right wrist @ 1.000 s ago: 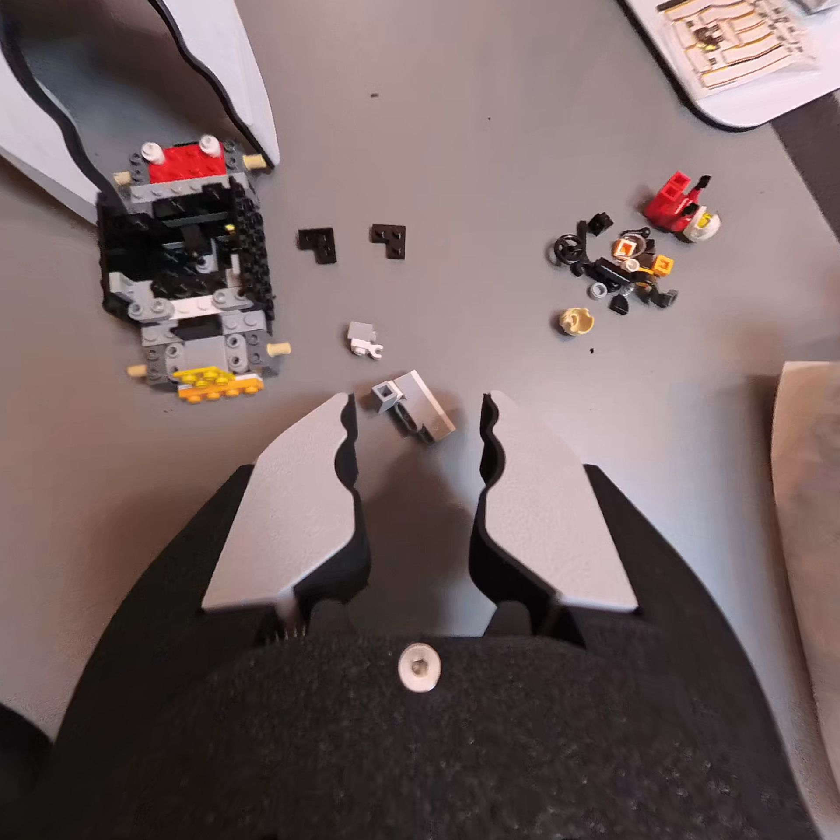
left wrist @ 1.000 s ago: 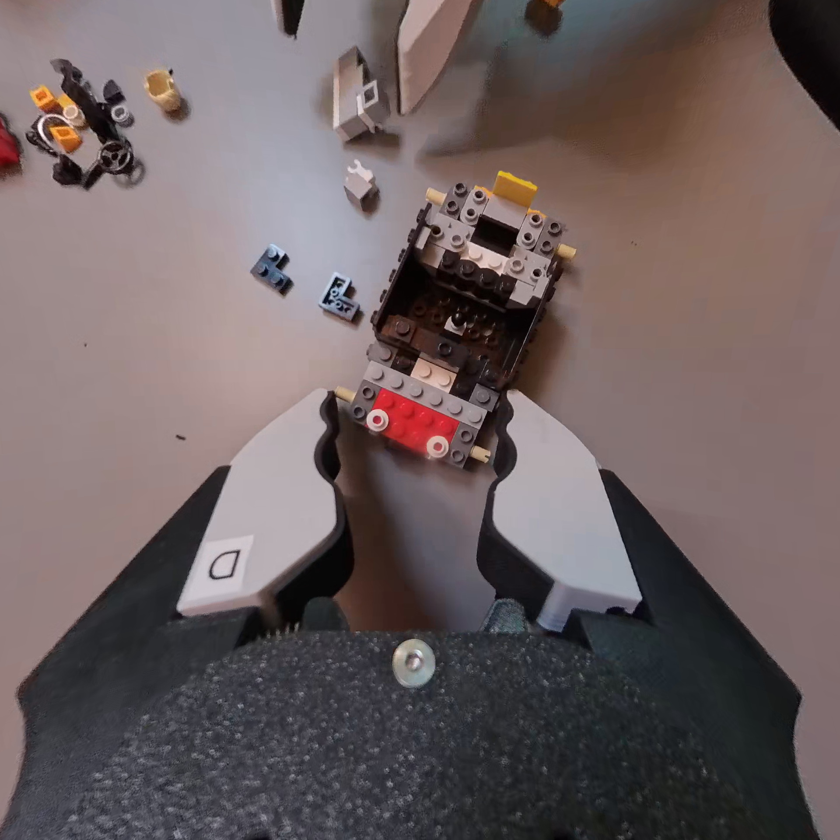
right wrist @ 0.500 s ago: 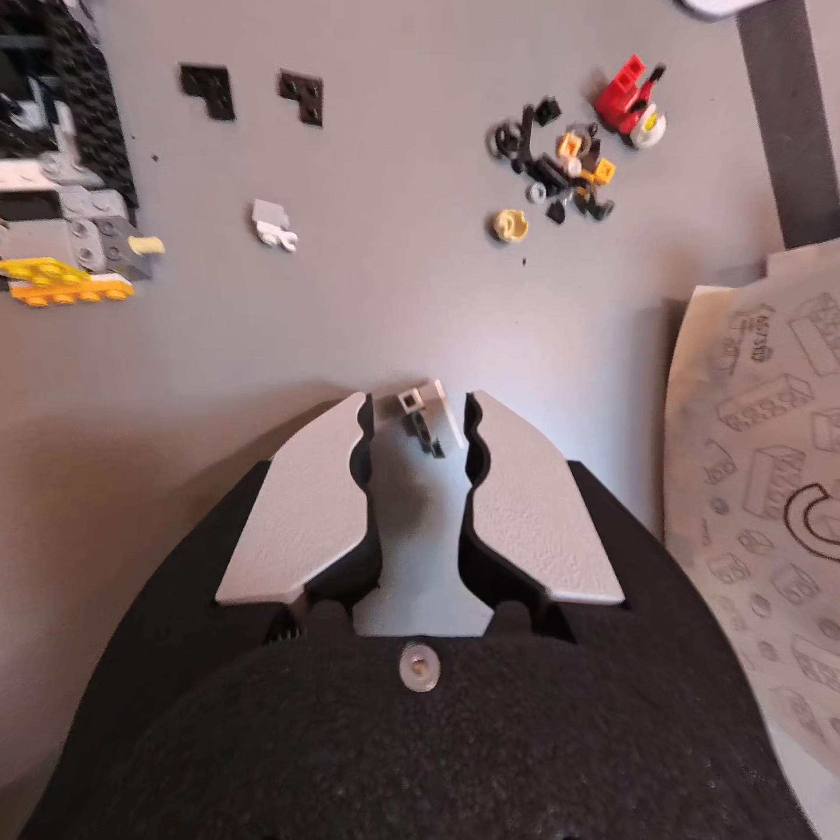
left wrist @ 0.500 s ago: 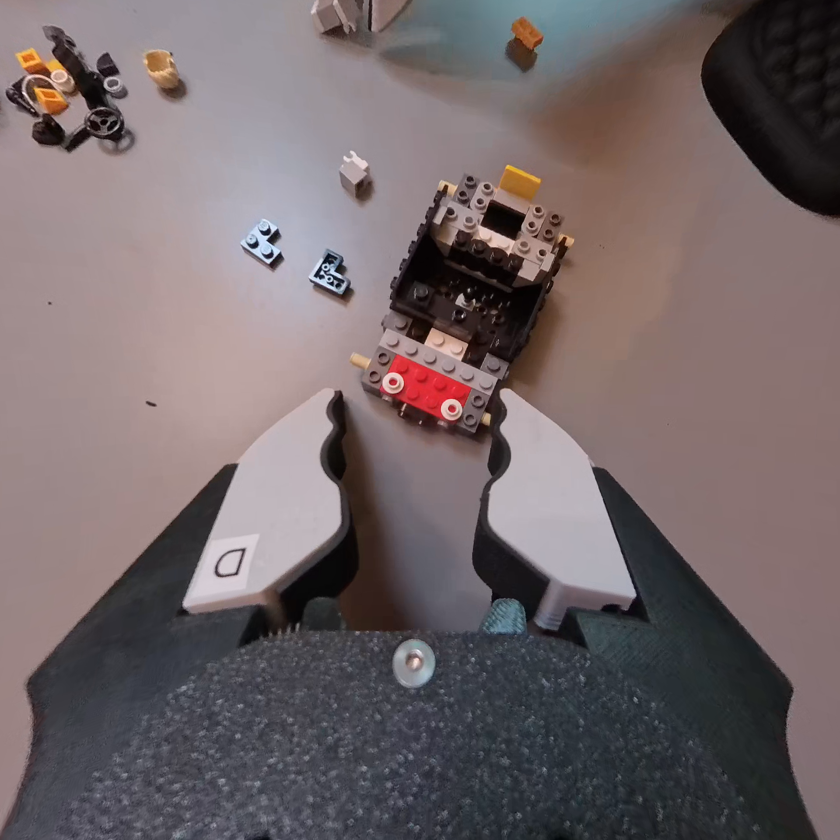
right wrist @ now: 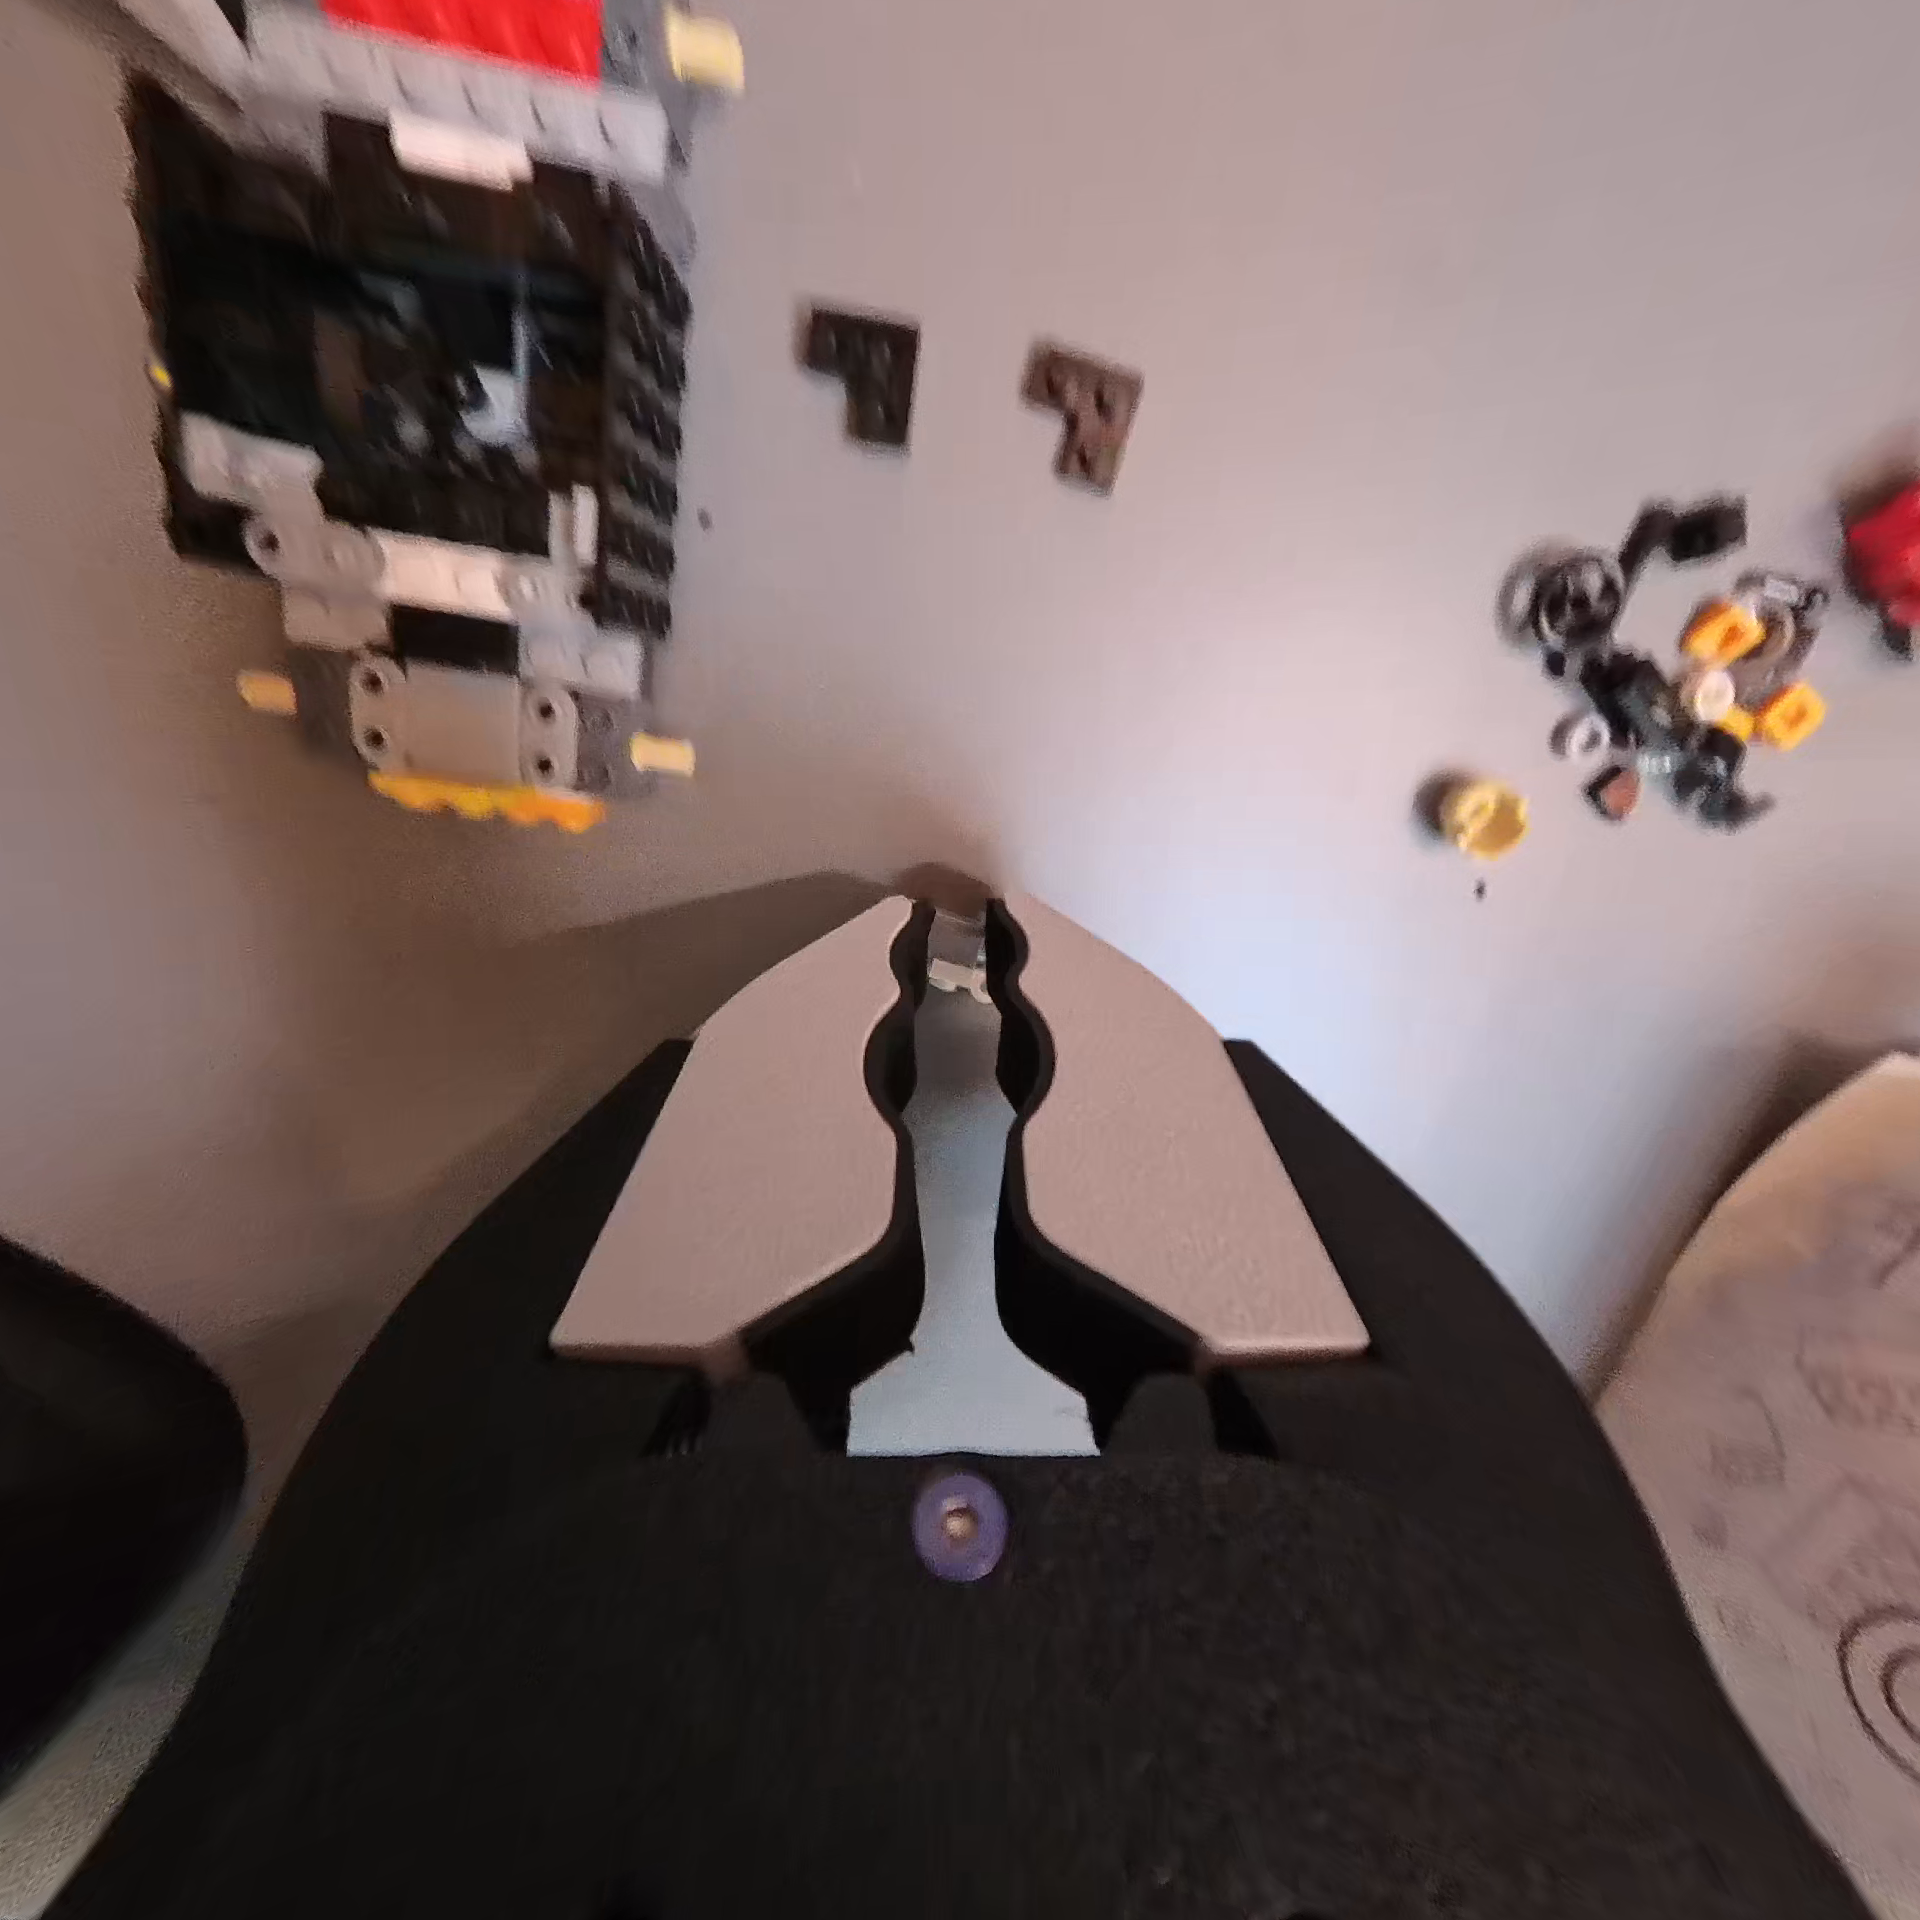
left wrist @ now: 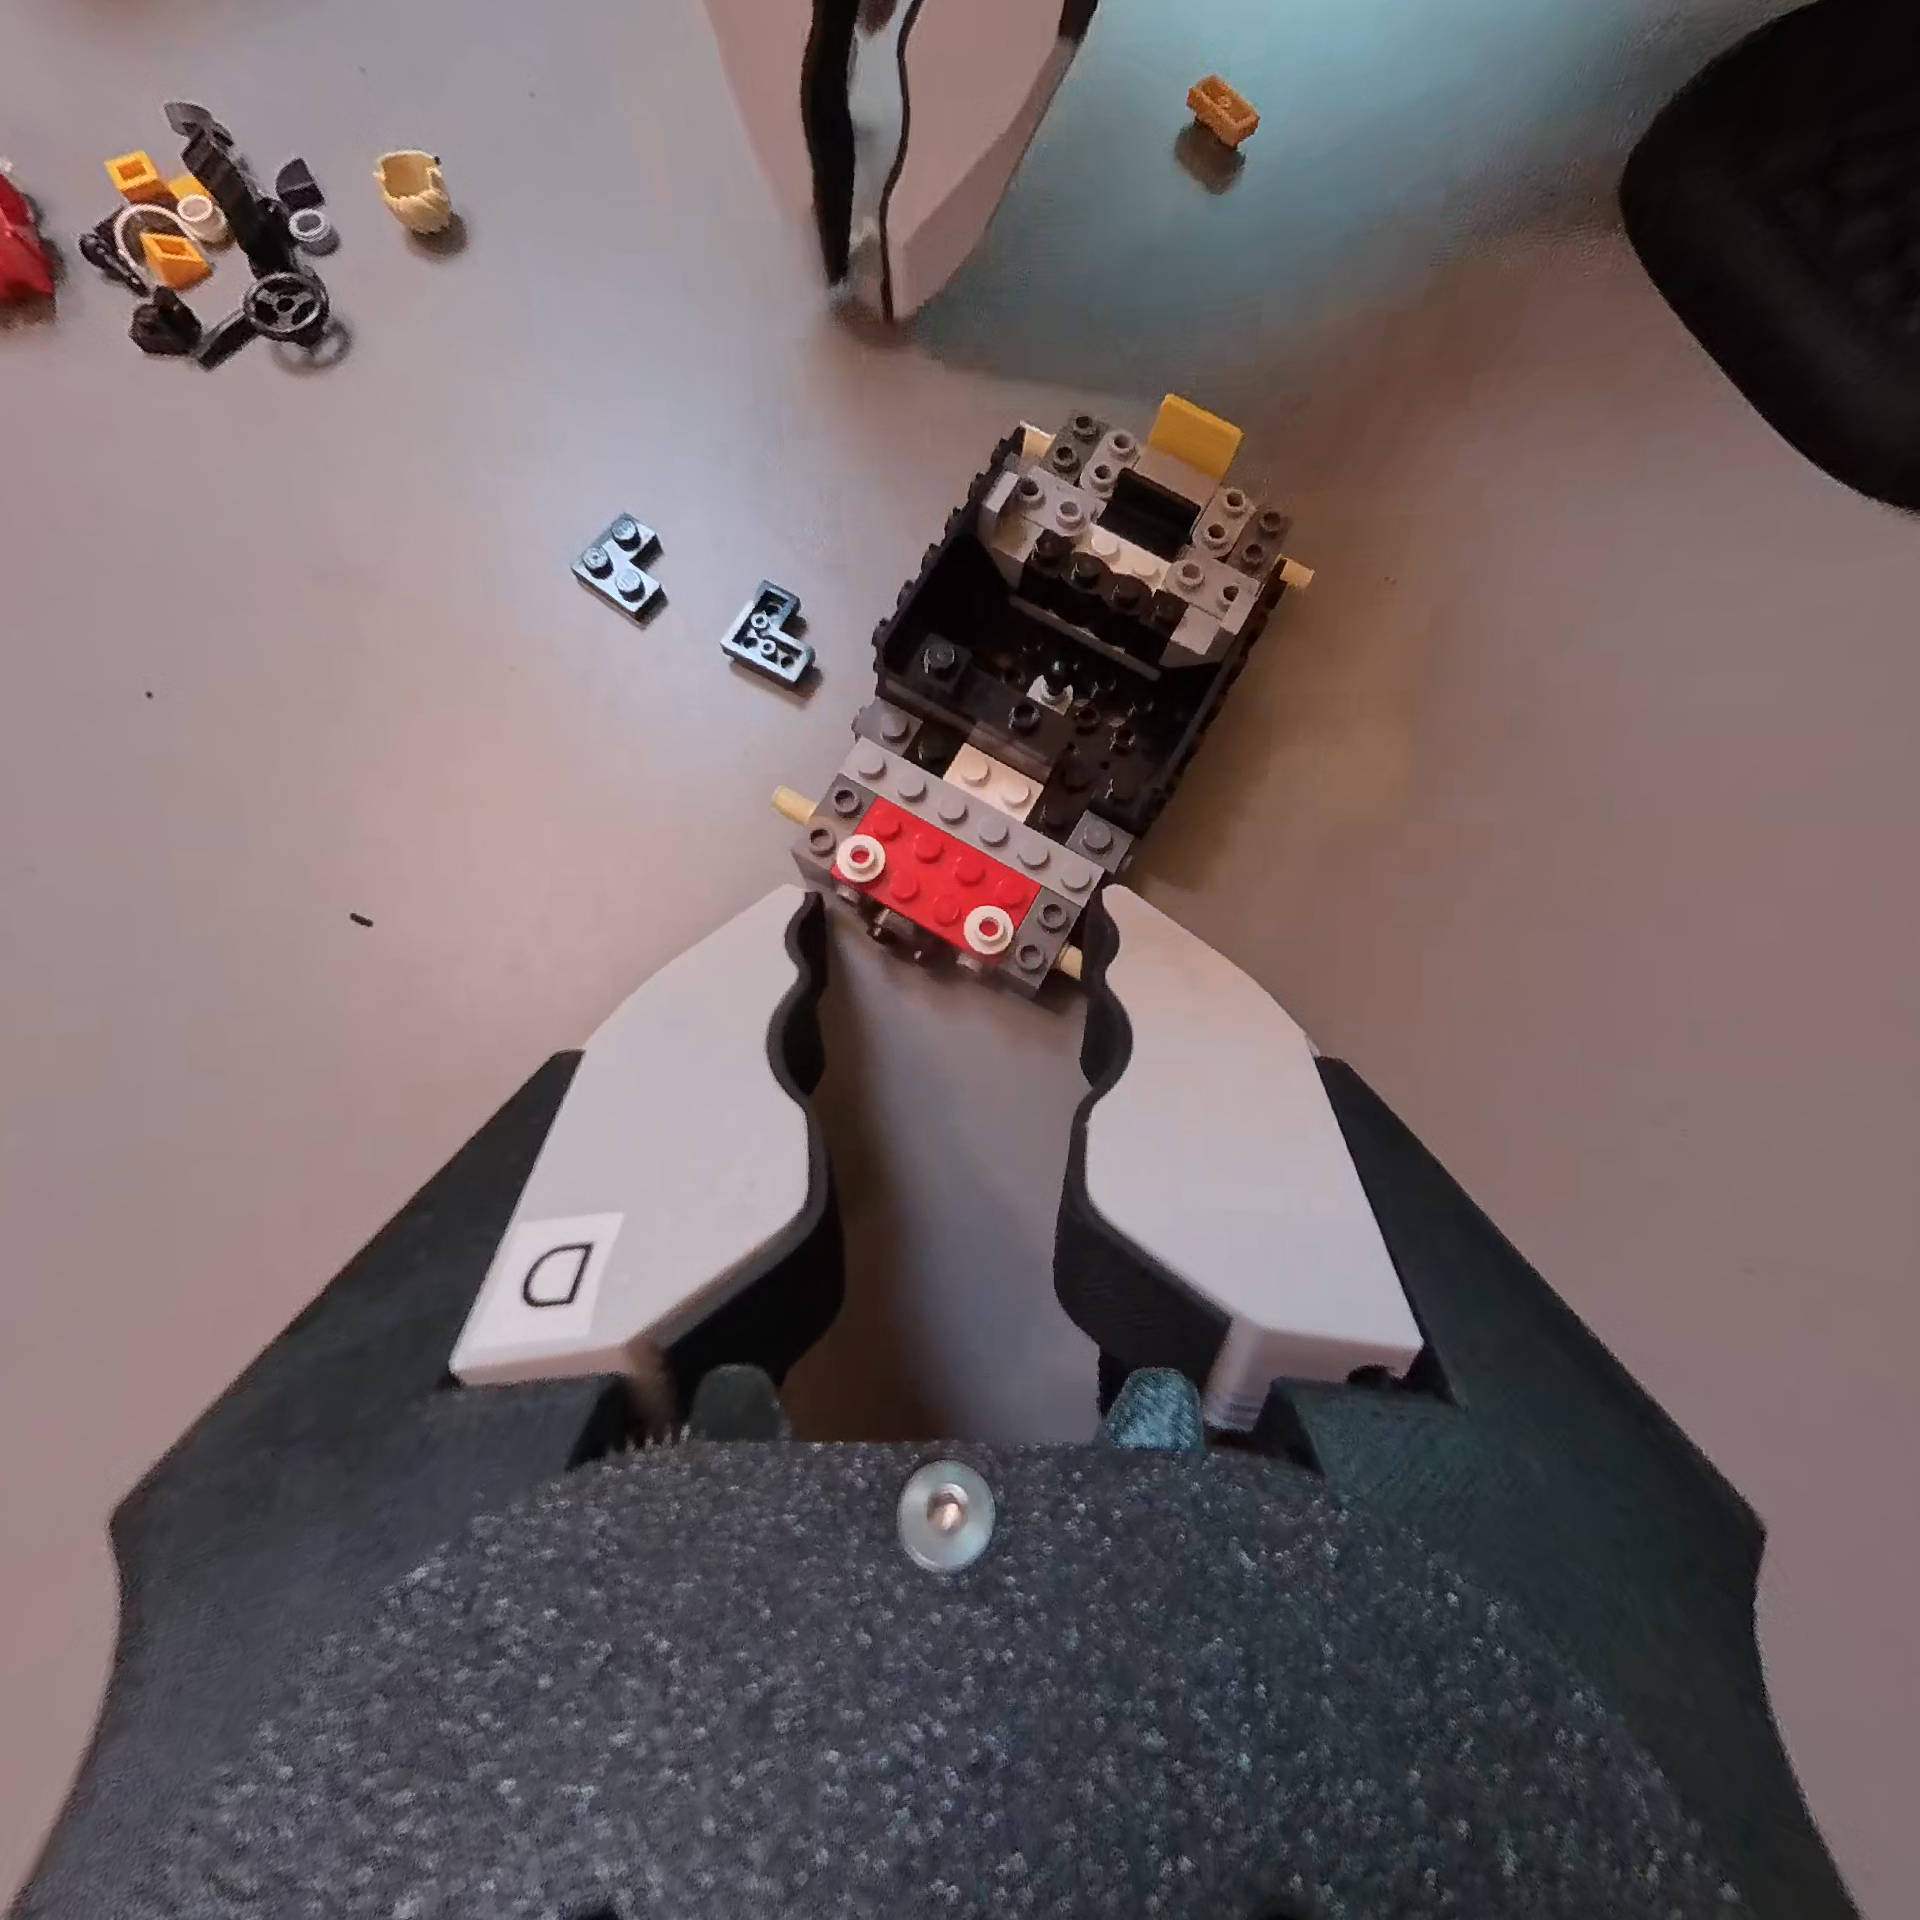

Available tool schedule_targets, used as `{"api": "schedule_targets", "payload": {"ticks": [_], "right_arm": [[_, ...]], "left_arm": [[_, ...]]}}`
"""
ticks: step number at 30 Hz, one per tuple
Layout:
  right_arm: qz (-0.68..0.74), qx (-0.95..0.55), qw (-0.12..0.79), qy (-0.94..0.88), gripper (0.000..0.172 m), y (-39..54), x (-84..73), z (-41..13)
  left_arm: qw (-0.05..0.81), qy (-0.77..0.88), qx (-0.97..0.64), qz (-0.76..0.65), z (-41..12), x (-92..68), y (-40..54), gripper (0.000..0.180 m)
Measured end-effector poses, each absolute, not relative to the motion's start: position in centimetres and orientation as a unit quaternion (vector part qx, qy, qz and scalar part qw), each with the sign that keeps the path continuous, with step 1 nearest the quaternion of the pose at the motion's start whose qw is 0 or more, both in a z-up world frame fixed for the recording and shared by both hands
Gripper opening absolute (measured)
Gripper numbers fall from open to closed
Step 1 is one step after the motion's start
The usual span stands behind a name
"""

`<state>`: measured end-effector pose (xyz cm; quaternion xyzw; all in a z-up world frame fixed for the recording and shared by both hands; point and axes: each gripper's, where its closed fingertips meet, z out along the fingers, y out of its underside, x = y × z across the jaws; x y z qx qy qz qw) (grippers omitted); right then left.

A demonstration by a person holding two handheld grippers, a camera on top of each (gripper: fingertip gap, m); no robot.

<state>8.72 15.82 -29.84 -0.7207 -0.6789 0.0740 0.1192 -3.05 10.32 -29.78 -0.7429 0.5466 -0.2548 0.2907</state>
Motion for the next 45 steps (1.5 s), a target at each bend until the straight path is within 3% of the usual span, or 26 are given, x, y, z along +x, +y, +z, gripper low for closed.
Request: {"api": "schedule_targets", "payload": {"ticks": [3,9,13,16,25,29,34,36,38,45], "right_arm": [[0.074,-0.729,0.147,-0.664,0.011,16.7,9.0,-28.9],[0.173,-0.734,0.237,-0.612,0.03,17.9,3.2,-27.1],[0.189,-0.737,0.21,-0.614,0.028,18.5,1.2,-29.0],[0.183,-0.736,0.185,-0.624,0.015,18.6,1.0,-30.0],[0.069,-0.781,0.1,-0.613,0.015,18.8,10.8,-30.0],[0.085,-0.784,0.134,-0.6,0.032,19.3,10.1,-29.2],[0.126,-0.775,0.188,-0.591,0.033,21.7,6.1,-28.6],[0.131,-0.778,0.181,-0.587,0.03,22.3,5.3,-29.5],[0.14,-0.779,0.166,-0.588,0.013,22.3,5.4,-30.0],[0.059,-0.782,0.086,-0.615,0.013,20.0,12.0,-30.0]], "left_arm": [[0.299,0.548,-0.742,-0.244,-29.7,-3.0,10.7,0.045],[0.305,0.541,-0.744,-0.244,-29.8,-2.9,10.8,0.041],[0.304,0.54,-0.744,-0.249,-29.8,-2.9,10.7,0.04],[0.305,0.54,-0.743,-0.251,-29.8,-2.9,10.6,0.039],[0.302,0.54,-0.743,-0.257,-29.8,-2.9,10.6,0.04],[0.301,0.54,-0.742,-0.259,-29.8,-2.8,10.5,0.039],[0.303,0.539,-0.742,-0.259,-29.8,-2.8,10.4,0.039],[0.303,0.54,-0.741,-0.259,-29.8,-2.8,10.4,0.039],[0.303,0.54,-0.741,-0.259,-29.8,-2.8,10.4,0.04],[0.304,0.541,-0.741,-0.257,-29.8,-2.7,10.4,0.039]]}}
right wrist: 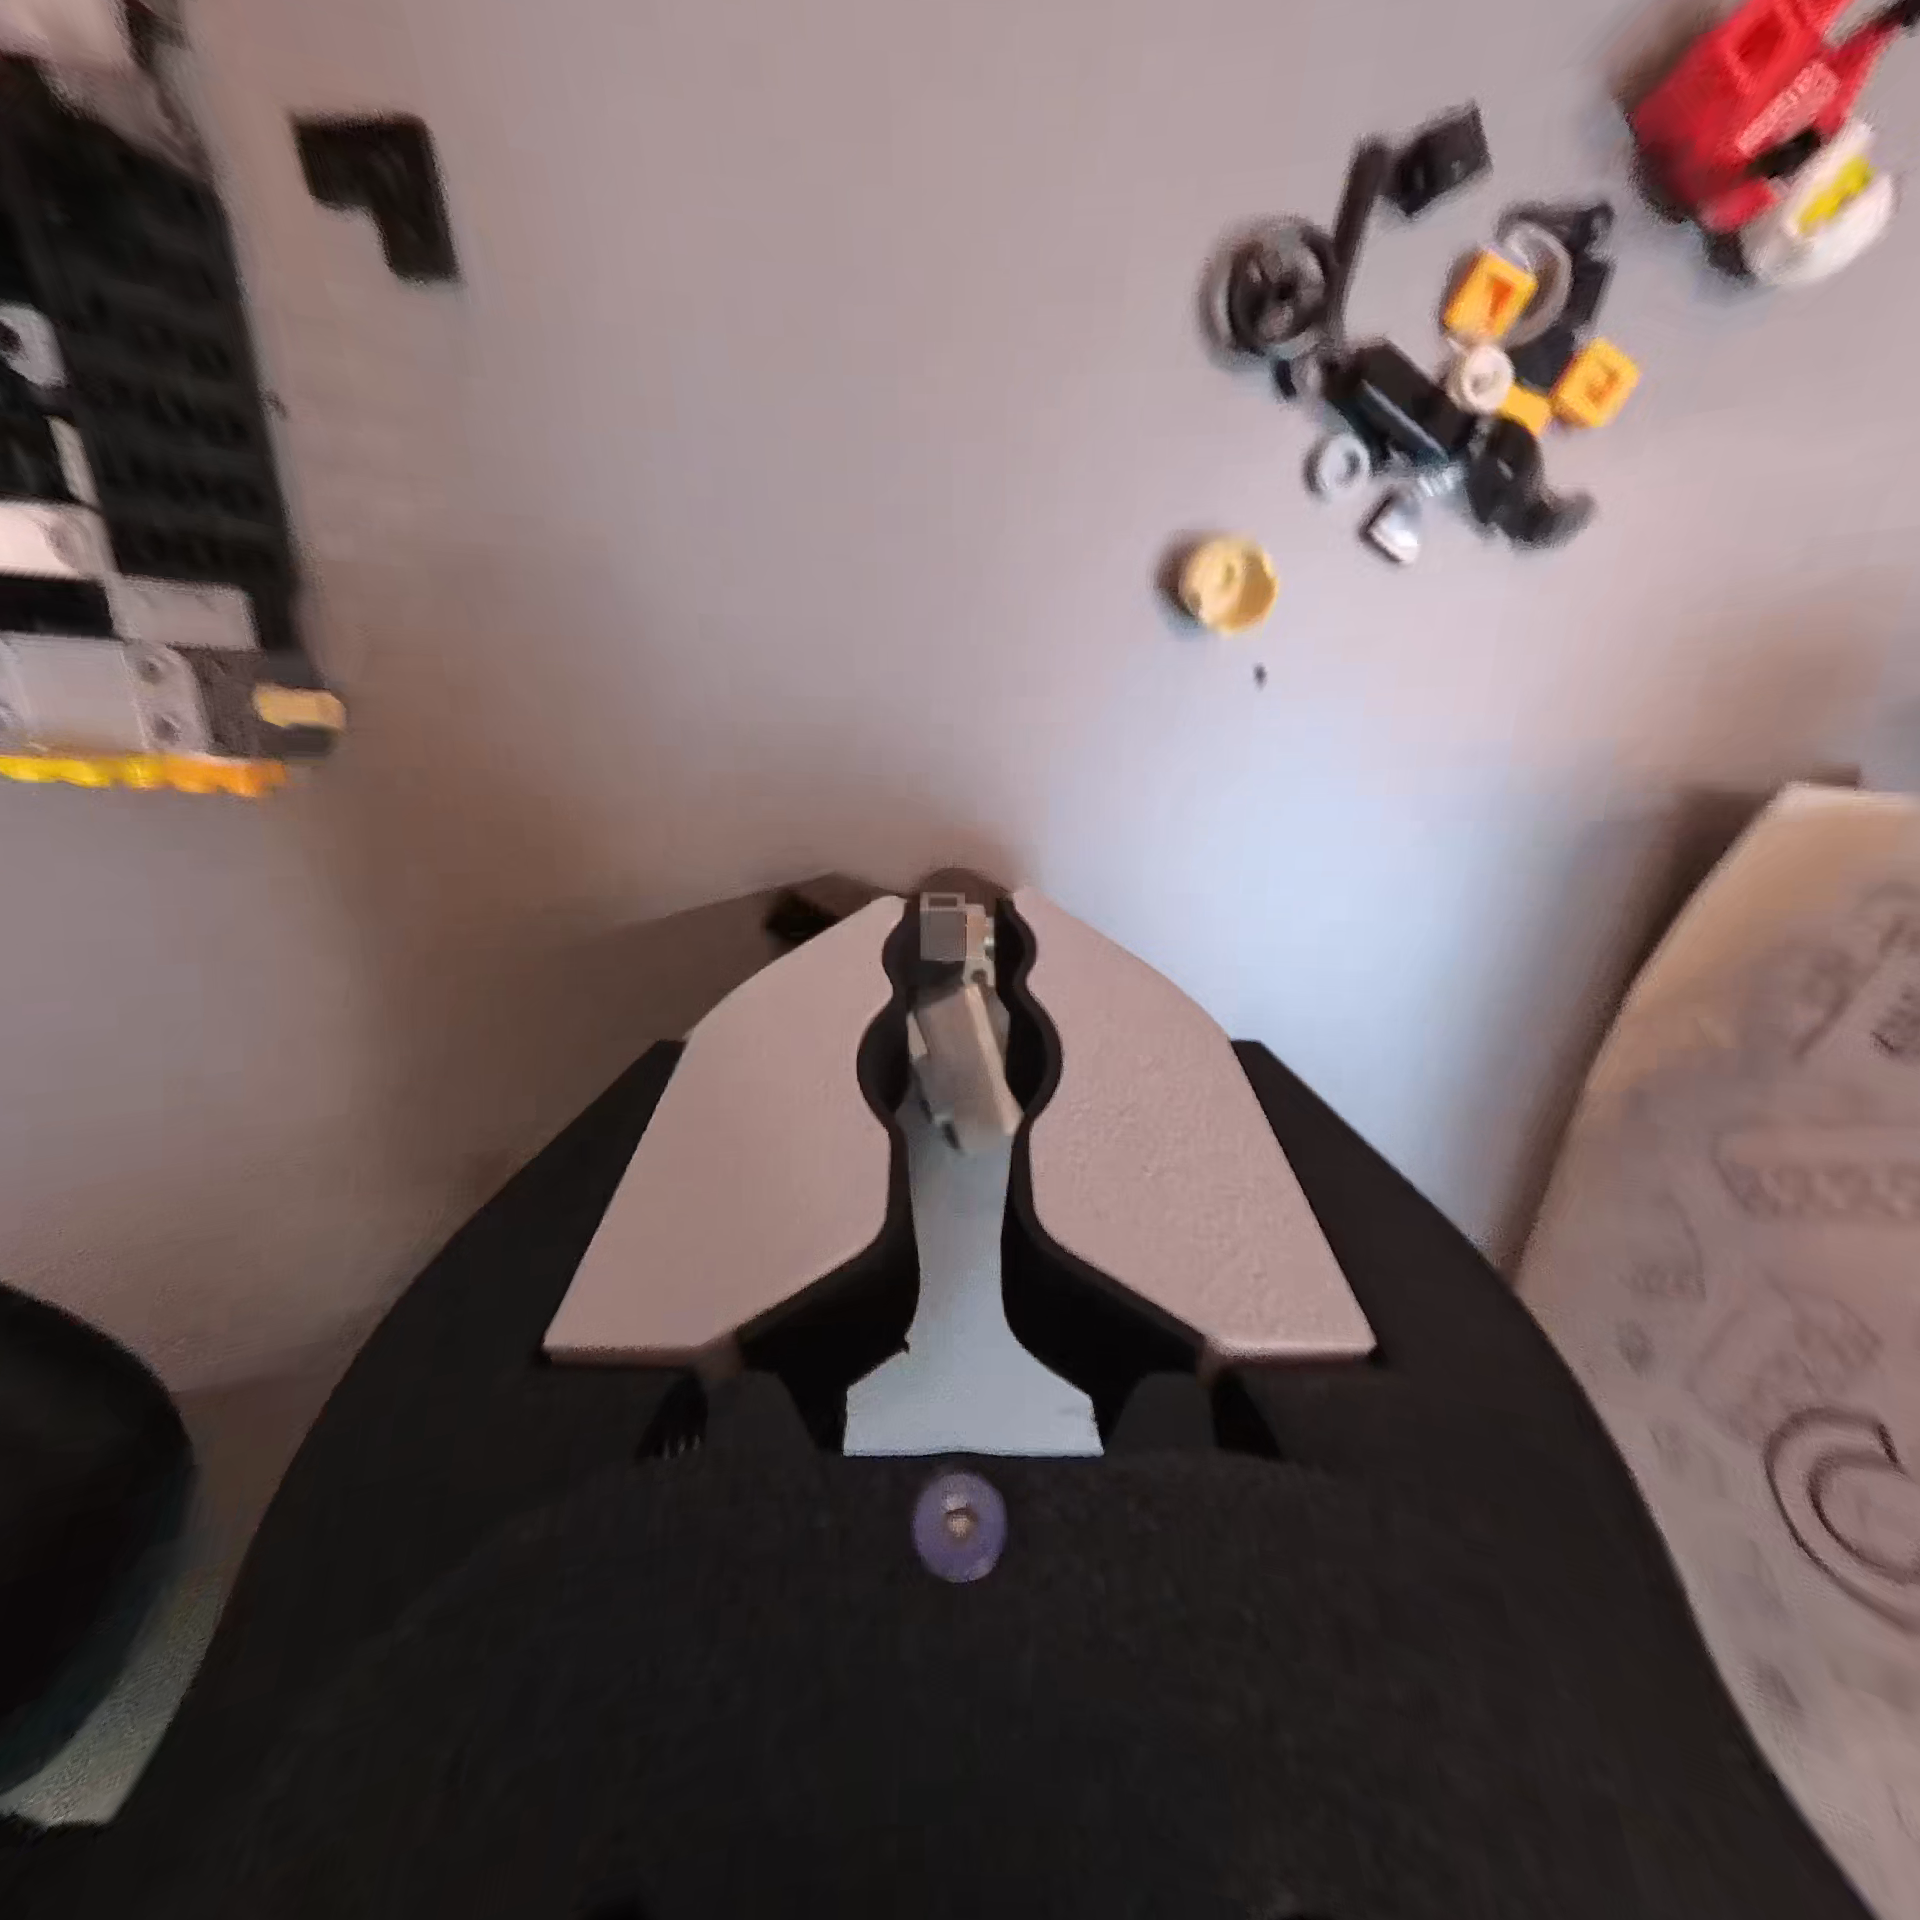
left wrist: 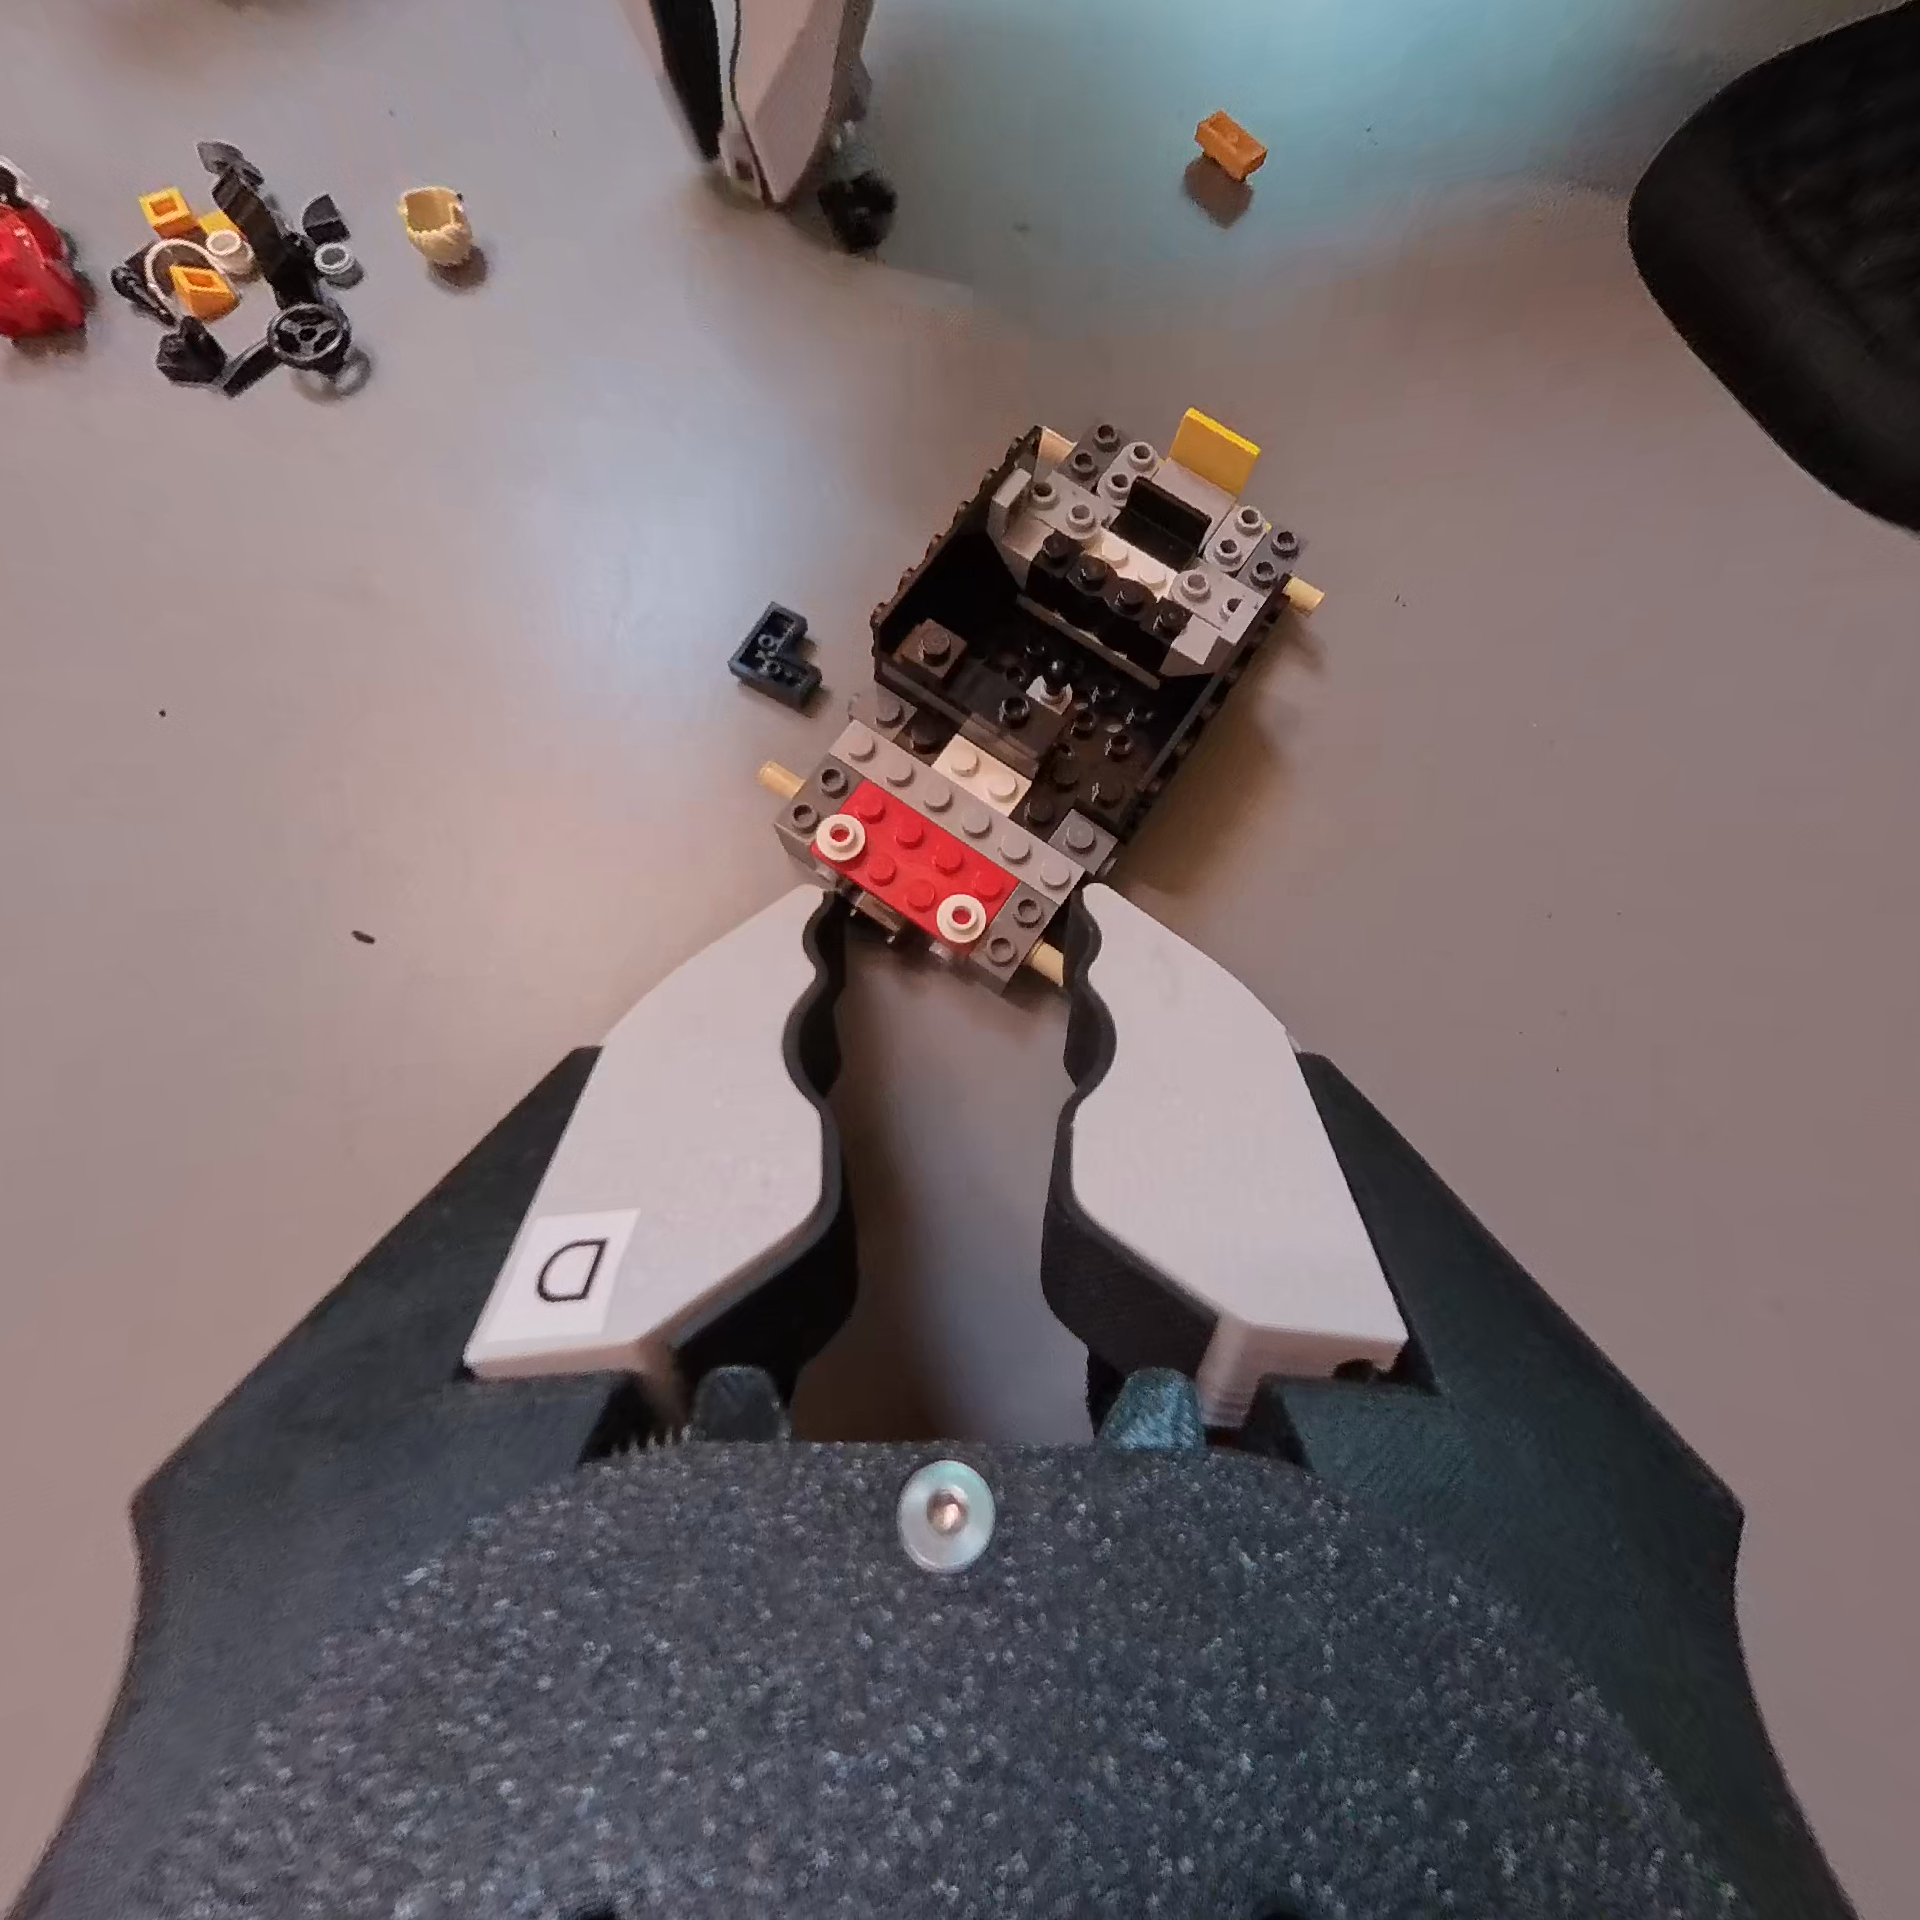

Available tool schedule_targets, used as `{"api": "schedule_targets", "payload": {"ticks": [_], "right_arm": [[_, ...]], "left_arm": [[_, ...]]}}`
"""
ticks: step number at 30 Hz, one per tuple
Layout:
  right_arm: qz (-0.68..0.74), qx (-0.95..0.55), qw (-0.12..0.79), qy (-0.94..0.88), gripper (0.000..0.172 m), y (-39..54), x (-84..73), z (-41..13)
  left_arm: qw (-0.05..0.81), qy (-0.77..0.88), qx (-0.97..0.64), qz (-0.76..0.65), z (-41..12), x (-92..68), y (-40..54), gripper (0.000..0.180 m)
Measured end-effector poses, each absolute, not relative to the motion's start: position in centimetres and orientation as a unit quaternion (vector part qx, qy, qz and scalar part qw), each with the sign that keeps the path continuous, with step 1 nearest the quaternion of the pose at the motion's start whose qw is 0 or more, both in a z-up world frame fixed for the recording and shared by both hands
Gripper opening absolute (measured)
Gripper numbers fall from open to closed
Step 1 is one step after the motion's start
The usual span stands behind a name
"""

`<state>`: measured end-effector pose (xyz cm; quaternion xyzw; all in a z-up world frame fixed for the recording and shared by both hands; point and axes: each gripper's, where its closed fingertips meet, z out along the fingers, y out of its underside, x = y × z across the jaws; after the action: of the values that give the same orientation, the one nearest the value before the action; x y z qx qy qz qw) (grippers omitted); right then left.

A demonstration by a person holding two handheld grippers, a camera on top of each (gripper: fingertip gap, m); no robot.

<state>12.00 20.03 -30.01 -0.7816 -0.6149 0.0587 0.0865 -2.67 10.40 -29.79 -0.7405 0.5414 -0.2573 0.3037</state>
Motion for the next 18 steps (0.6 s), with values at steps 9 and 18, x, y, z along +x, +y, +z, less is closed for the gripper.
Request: {"api": "schedule_targets", "payload": {"ticks": [9,18], "right_arm": [[0.143,-0.695,0.151,-0.688,0.025,16.9,4.6,-28.2],[0.176,-0.665,0.133,-0.714,0.008,15.2,1.0,-29.9]], "left_arm": [[0.306,0.541,-0.74,-0.259,-29.8,-2.6,10.3,0.039],[0.305,0.542,-0.739,-0.26,-29.8,-2.6,10.2,0.04]]}}
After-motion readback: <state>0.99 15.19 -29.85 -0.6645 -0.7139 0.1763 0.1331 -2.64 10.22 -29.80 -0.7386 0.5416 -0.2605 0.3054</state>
